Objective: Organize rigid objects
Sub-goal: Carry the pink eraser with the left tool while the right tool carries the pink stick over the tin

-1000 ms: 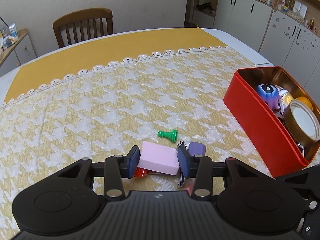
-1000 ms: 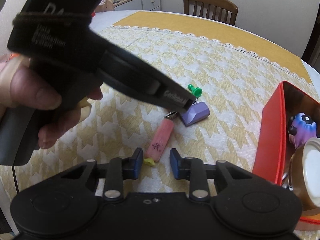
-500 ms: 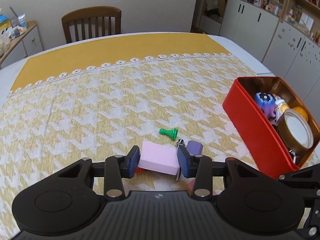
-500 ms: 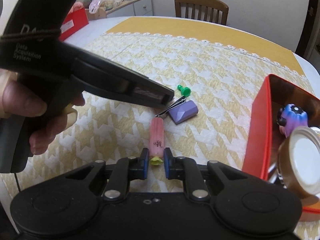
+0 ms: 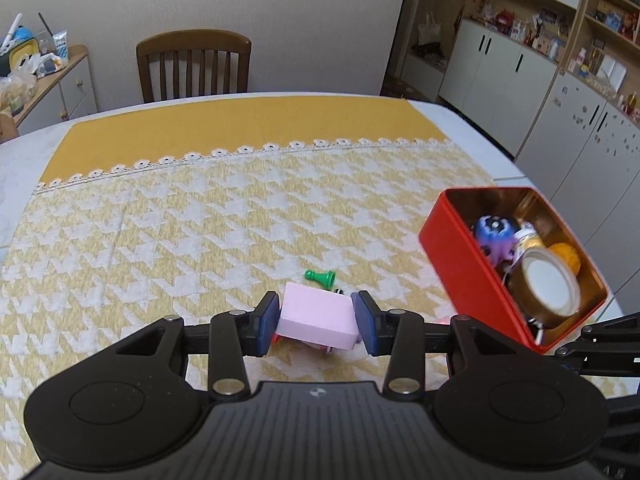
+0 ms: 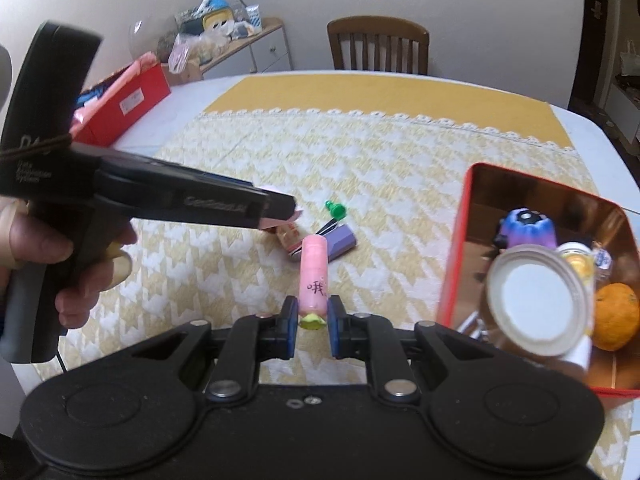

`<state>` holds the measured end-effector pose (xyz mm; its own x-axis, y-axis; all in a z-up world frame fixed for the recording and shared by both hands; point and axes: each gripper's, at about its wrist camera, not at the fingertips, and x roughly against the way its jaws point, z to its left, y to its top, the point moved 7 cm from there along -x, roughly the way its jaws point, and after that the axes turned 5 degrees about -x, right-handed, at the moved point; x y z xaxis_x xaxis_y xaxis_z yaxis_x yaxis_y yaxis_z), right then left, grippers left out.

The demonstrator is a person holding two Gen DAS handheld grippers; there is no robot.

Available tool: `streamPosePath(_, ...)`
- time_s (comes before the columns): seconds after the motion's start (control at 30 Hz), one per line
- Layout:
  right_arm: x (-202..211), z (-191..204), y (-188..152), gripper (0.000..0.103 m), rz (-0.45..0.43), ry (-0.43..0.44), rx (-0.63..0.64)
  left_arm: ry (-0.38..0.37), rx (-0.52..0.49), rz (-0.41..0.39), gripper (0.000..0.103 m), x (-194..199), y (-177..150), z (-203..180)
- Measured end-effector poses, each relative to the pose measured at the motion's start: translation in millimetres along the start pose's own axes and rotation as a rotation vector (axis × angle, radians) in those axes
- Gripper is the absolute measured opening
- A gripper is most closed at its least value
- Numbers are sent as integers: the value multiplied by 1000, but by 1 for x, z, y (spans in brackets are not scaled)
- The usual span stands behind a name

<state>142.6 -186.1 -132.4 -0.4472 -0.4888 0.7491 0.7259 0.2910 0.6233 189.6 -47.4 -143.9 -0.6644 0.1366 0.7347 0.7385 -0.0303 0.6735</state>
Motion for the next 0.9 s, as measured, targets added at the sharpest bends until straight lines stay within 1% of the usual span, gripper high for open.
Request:
streamPosePath(0.2, 19, -13, 3, 14, -20, -6, -31, -19, 19, -24, 41, 19, 6, -10)
streamPosePath(0.27, 27, -18, 4, 14, -28, -8, -41, -36, 25, -27, 41, 24, 9, -17)
streamPosePath(0.47, 48, -31, 8, 14, -59, -32, -45, -68, 0, -52, 41, 34, 19, -45)
streamPosePath(0.67, 66, -53, 6, 14, -85, -70, -69, -105, -34, -67, 41, 35, 29, -75)
streamPosePath(0.9, 81, -85, 0, 14, -106, -124, -112, -144, -74, -71, 41, 27, 39, -108)
